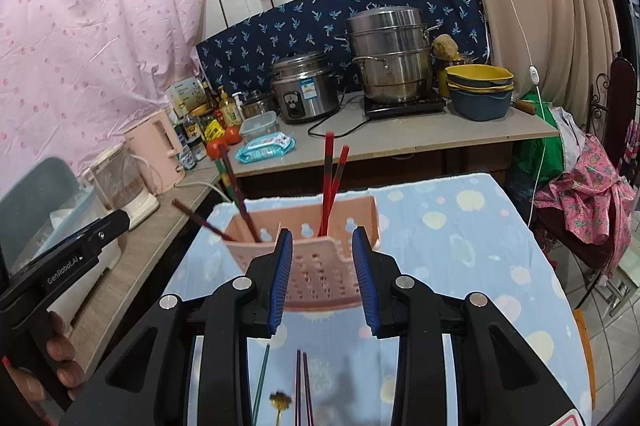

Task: Organize utensils
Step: 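Withdraw both open tools and lower them to the remaining utensils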

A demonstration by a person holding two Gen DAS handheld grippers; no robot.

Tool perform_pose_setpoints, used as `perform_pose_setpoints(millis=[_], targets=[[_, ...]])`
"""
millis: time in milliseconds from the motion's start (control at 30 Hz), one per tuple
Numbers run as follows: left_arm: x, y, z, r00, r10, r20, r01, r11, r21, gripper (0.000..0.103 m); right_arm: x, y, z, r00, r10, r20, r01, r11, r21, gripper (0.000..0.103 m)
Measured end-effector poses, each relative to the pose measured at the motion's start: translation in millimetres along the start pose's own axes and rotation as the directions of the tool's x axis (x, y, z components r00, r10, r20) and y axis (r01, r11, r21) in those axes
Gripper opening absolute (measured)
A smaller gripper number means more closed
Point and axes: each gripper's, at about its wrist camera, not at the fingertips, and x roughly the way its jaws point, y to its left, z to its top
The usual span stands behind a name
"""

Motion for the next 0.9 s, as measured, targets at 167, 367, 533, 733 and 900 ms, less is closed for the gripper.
perform_pose_setpoints(millis=[167, 367, 533, 733, 900], targets=[[-8.5, 7.0, -27.3, 0.999, -0.003, -0.049, 0.004, 1.000, 0.008, 0.041, -13.1, 5.3, -30.6, 0.999, -0.005, -0.038, 0.004, 0.999, -0.035, 0.031], [-13.9, 9.8, -64.8, 0.993, -0.009, -0.118, 0.011, 1.000, 0.012, 0.041, -21.1, -3.0, -79.3, 0.991, -0.011, -0.133, 0.009, 1.000, -0.016, 0.031], [-16.4, 6.3, -99.9, 0.984, -0.015, -0.175, 0.022, 0.999, 0.040, 0.041, -22.7, -9.2, -114.9, 0.978, -0.032, -0.207, 0.029, 0.999, -0.015, 0.031], [-13.1, 7.6, -147.2, 0.960, -0.014, -0.280, 0.031, 0.998, 0.058, 0.041, -26.8, -7.9, -156.5, 0.959, -0.069, -0.274, 0.055, 0.997, -0.060, 0.031], [-14.2, 8.4, -182.4, 0.936, -0.012, -0.353, 0.036, 0.998, 0.060, 0.041, -24.5, -6.0, -186.4, 0.937, -0.057, -0.344, 0.039, 0.997, -0.059, 0.031]])
